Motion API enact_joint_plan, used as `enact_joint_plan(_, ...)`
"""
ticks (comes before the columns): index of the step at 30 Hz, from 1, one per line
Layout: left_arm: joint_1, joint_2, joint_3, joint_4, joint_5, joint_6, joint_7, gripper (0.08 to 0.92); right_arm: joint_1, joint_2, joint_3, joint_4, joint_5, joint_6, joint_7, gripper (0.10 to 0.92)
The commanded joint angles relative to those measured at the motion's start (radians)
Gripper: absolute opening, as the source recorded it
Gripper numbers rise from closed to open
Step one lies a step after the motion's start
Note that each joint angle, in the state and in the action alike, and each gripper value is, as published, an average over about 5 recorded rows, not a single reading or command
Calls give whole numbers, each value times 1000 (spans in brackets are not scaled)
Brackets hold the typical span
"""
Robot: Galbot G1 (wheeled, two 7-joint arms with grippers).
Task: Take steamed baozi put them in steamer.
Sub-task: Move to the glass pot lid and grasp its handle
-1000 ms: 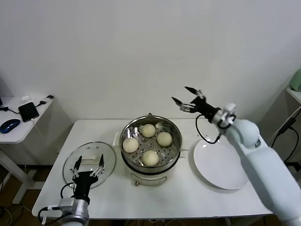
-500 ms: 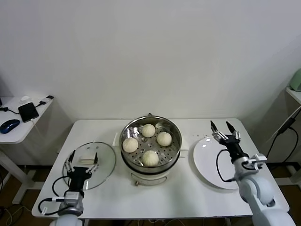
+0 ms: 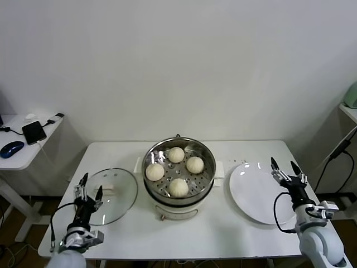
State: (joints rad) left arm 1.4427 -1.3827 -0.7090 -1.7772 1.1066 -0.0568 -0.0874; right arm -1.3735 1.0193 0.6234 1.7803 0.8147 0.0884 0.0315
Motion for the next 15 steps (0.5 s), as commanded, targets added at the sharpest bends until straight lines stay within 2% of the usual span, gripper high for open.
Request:
enact_joint_plan(1, -30, 71, 43, 152, 290, 48, -144, 823, -22, -12, 15, -12, -12, 14, 26, 823)
enact_joint_plan(8, -58, 42, 88, 222, 305, 76, -150, 823, -6, 6, 1, -26, -57, 14, 38, 823)
enact_joint_plan(15, -105, 63, 110, 297, 311, 99, -157, 823, 13, 23, 5, -35, -71, 12, 37, 823)
